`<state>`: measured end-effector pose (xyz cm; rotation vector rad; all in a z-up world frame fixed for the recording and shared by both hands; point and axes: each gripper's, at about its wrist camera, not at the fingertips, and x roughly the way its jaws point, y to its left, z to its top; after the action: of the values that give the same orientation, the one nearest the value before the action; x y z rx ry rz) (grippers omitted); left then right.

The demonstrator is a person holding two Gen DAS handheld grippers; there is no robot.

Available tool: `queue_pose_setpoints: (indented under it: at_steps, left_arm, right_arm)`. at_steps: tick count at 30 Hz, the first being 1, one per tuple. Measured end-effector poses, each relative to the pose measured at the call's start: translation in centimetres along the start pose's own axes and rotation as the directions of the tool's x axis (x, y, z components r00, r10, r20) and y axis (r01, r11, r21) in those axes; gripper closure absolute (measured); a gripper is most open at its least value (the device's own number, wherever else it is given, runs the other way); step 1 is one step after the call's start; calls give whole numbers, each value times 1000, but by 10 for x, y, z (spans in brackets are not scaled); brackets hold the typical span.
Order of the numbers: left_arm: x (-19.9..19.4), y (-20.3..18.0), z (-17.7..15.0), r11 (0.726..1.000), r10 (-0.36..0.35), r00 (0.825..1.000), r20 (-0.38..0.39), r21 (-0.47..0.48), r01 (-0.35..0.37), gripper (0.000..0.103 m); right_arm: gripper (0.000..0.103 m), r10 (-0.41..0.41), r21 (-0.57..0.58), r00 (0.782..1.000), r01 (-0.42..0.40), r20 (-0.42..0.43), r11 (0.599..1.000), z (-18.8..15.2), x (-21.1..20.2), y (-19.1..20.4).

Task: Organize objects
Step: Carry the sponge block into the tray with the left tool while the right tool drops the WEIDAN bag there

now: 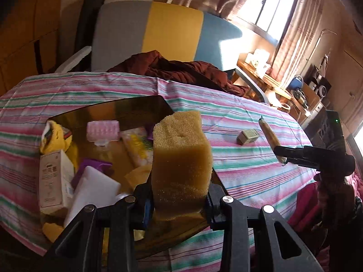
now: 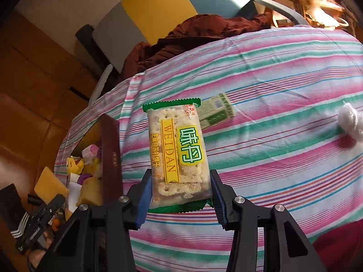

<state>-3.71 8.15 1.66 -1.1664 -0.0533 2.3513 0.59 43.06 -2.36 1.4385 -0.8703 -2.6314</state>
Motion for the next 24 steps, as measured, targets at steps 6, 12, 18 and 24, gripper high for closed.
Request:
queue_pose_setpoints:
  at_steps: [6,12,18,24]
  left_arm:
    - [-21,37,-12,996,37,999,22,-80,-35,68]
    - [-17,51,-28,995,26,1000,-13,-96,-27,68]
    - [4,43,-31,997,-26,998,-57,-69,22,68]
    - [18,47,-42,995,-20,995,-97,-96,10,57]
  right_arm:
    - [55,87,-176,995,-94,-47,980,-5,25,86]
    - [55,101,-347,989,-134,-112,928,-12,59,163]
    - [54,105,-488,981,-173,-164,855,-11,83,223]
    - [27,31,-564,983,-129,-180,816,-11,117,251]
